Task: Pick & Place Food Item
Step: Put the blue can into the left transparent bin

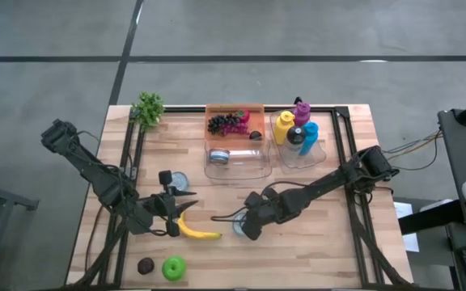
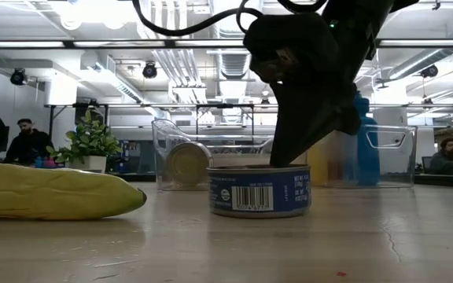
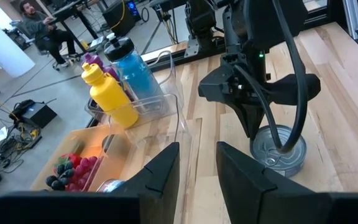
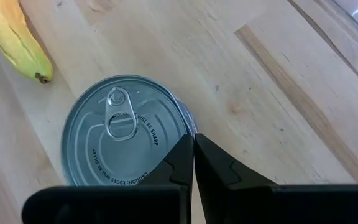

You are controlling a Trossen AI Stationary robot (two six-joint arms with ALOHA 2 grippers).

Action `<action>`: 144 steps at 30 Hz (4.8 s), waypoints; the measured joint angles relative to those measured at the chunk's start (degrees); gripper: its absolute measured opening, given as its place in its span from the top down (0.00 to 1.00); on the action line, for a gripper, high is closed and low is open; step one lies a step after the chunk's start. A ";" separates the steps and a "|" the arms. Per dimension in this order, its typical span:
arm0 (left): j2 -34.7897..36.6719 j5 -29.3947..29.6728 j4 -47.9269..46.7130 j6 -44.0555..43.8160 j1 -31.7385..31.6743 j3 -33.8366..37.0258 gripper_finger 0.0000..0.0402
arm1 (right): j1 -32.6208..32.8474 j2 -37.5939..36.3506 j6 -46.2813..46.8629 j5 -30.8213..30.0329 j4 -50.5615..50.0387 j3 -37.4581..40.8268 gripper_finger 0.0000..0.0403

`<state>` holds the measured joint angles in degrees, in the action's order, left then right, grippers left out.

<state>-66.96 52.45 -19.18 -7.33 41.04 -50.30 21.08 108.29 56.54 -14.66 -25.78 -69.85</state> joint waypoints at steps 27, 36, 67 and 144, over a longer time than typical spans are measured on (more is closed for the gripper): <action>0.00 0.00 0.04 -0.02 0.00 0.00 0.74 | 0.00 -0.20 0.24 2.75 -3.34 -0.08 0.98; 0.00 0.00 0.04 -0.02 0.00 0.00 0.74 | 0.00 -0.20 -0.19 2.73 -3.34 -0.08 0.98; 0.00 -0.09 0.04 -0.02 0.00 0.00 0.74 | -1.50 -0.22 0.02 6.94 -2.53 -0.10 0.84; 0.02 -0.07 0.02 0.42 0.00 0.00 0.74 | -0.70 -1.91 0.63 5.65 -4.03 2.09 0.98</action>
<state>-66.94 52.38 -19.16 -6.92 41.04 -50.30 20.38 106.38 57.18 -9.00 -29.81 -67.77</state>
